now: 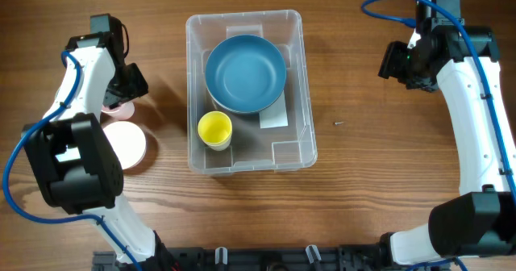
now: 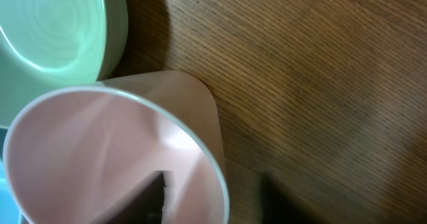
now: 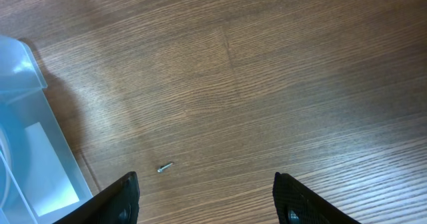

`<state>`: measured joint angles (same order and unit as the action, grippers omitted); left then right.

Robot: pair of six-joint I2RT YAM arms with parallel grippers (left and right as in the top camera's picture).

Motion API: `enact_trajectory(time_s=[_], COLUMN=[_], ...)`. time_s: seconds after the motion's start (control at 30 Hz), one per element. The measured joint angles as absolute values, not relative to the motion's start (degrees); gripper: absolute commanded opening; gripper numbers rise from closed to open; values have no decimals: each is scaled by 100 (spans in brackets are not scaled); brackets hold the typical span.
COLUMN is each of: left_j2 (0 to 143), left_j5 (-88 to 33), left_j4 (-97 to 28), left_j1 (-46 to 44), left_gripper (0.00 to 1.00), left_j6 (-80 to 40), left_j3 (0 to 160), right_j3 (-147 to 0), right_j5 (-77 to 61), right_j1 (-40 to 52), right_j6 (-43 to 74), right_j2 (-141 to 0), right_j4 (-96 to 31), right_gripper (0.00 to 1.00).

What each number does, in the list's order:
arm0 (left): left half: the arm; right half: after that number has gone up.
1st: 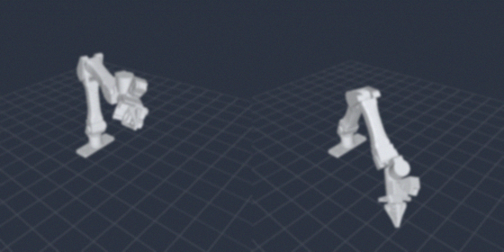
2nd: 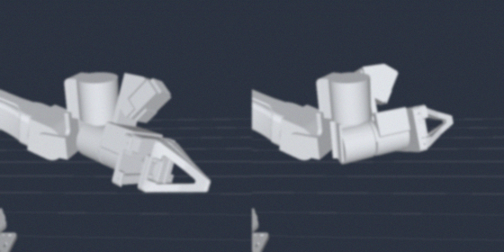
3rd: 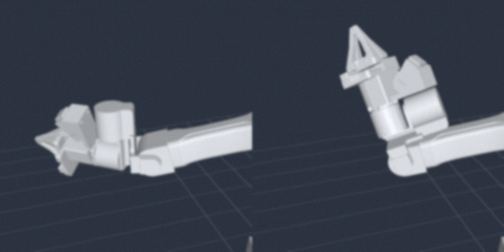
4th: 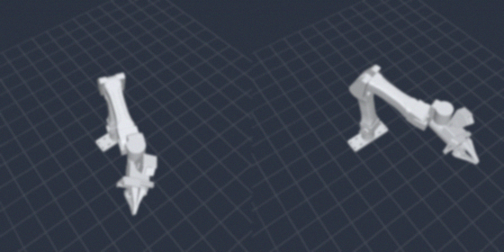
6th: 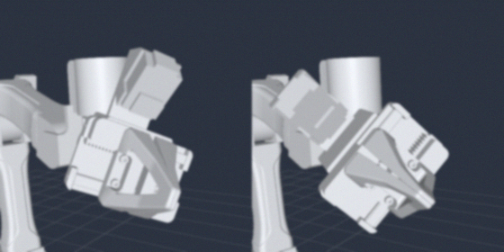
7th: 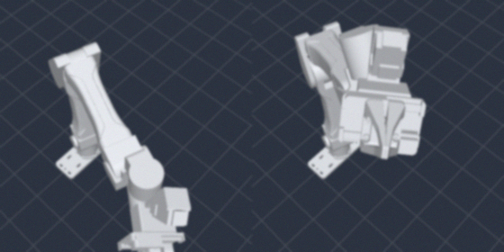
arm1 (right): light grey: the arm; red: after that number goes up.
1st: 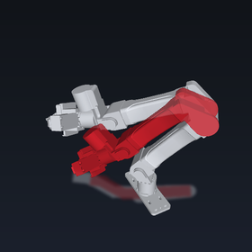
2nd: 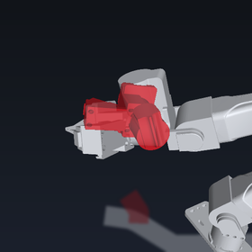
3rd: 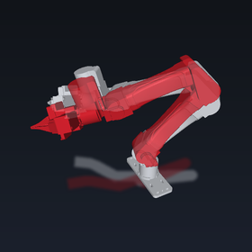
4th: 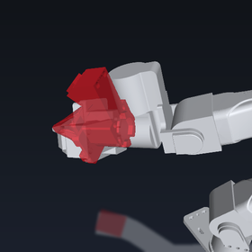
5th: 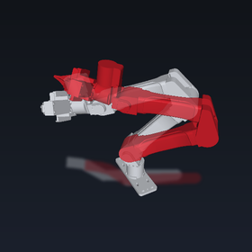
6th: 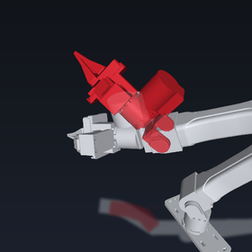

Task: Pack container
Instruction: 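Move the left gripper to the pink cup and grasp it, then place the pink cup into the stacked cups in the container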

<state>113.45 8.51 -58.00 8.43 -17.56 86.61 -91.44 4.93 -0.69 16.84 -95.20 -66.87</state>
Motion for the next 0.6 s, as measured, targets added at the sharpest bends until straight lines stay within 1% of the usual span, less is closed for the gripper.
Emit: enact_trajectory(time_s=[0.23,0.4,0.5,0.6], left_j2=[11345,11345,11308,10899], left_j5=[847,825,812,794], left_j4=[-5780,-5863,-6425,-7192], left_j1=[843,825,705,287], left_gripper=[4,4,4,4], left_j6=[-1699,-1695,-1686,-1686], left_j3=[8661,8663,8855,9474], right_j3=[-9144,-9144,-9144,-9144], right_j5=[493,493,493,493], right_j1=[-69,-69,-69,-69], right_j6=[1684,1682,1682,1682], right_j2=[-9520,-9520,-9520,-9520], right_j4=[-6689,-6692,-6702,-6711], right_gripper=[65,65,65,65])
